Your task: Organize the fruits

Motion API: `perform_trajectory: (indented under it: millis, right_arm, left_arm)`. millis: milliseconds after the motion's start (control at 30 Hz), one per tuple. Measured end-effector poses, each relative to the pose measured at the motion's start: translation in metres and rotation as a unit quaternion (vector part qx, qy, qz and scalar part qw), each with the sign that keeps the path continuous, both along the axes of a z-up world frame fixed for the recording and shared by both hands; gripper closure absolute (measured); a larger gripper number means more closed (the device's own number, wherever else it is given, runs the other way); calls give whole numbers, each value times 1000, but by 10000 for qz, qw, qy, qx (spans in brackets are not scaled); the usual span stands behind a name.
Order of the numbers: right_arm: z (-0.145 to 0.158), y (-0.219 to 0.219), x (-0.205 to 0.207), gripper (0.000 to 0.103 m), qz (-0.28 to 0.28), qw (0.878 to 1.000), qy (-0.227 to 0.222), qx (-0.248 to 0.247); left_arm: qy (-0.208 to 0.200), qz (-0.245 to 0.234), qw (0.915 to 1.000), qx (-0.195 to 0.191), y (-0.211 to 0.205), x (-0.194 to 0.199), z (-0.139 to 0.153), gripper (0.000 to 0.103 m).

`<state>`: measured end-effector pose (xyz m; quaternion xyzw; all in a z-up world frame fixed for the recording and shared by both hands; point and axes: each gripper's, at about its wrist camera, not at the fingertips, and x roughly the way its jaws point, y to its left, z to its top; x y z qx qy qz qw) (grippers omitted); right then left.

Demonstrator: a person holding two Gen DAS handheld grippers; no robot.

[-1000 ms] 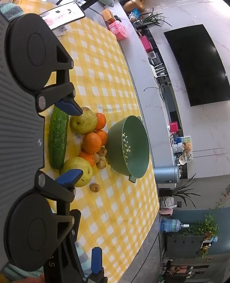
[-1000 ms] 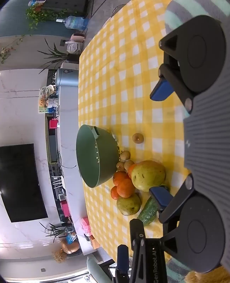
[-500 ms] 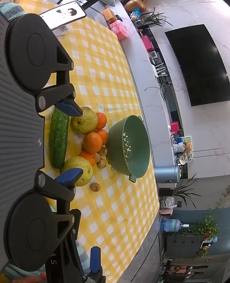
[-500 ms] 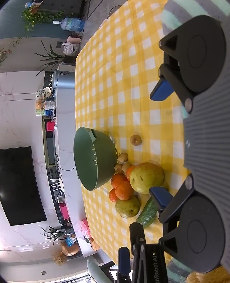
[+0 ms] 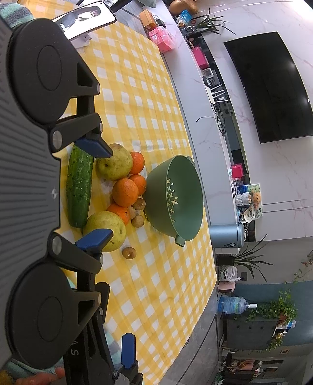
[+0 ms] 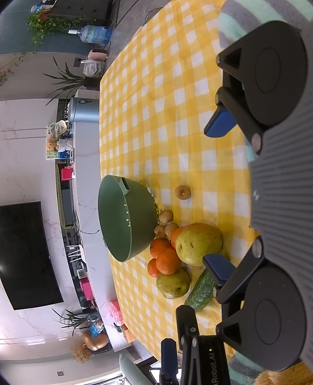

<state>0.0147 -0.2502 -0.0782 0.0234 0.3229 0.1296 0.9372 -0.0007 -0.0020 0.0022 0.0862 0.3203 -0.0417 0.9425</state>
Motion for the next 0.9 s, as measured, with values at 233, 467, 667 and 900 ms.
perform_trajectory:
  millis: [233, 467, 667, 900]
  right_arm:
    - [0, 0, 0, 4, 4, 10000, 7, 0]
    - [-1, 1, 1, 4, -19, 10000, 34, 3]
    - [-1, 1, 2, 4, -27, 10000, 47, 6]
    - [-1, 1, 2, 4, -25, 10000, 51, 6]
  left_arm:
    - [0, -1, 10000, -5, 0, 0, 0, 24]
    - [9, -2, 10000, -1, 0, 0, 0, 24]
    - [4, -2, 10000, -3, 0, 0, 0, 24]
    - [2, -6, 10000, 0, -1, 0, 0, 24]
